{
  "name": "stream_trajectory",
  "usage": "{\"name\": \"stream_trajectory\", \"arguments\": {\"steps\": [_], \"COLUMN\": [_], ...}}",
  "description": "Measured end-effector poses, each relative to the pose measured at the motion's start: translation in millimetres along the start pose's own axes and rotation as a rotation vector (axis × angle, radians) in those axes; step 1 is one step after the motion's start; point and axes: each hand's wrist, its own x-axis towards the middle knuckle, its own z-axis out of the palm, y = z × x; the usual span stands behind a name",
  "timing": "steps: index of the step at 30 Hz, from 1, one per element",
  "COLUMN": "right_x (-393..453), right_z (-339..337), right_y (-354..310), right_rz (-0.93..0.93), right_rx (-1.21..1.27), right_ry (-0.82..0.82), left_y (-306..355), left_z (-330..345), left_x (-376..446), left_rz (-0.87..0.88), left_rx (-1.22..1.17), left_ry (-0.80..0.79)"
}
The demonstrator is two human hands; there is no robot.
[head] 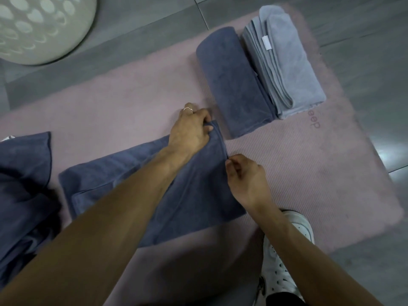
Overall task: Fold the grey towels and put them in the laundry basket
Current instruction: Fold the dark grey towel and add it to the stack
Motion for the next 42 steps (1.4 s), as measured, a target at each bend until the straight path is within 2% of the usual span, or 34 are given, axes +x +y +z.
{"name": "stream_trajectory", "arguments": {"steps": [5,8,10,15,21,27,33,37,42], "right_x": [-12.0,-20.6,-24.5,-24.0,-20.7,-25.0,-27.3,-31.0,-44.3], "right_z": [-15.6,-24.3,-27.6,-28.3,-29.7,-30.1,-26.2,-19.0,-26.6], "right_y": [14.1,21.6,23.9,20.8,13.3,12.6,11.5,6.4,-10.4], "right_rz": [0.104,0.097,0.125,0.282,0.331,0.563,0.682,0.639,0.472], "right_rx": [0.021,-0.041,-0.121,-0.307,-0.345,-0.054,0.082,0.122,0.04], "right_ry": [-0.048,-0.096,-0.159,-0.259,-0.396,-0.399,-0.367,-0.333,-0.285], "left_y": [5.1,-1.4,-6.3,-12.1,-14.4,-12.6,-9.7,-0.8,6.1], "left_z": [8.8,23.9,29.4,26.4,44.8,53.7,50.2,32.7,-3.2], "left_x": [-29.9,-66.7,-87.3,-100.2,-94.3,-92.1,-94.1,-92.4,-101.7], "left_rz": [0.162,0.305,0.332,0.277,0.249,0.209,0.21,0.178,0.052], "left_rx": [0.099,0.061,-0.009,-0.17,-0.097,-0.067,-0.018,-0.029,-0.216], "left_ry": [0.127,0.211,0.253,0.309,0.289,0.339,0.332,0.244,0.101]}}
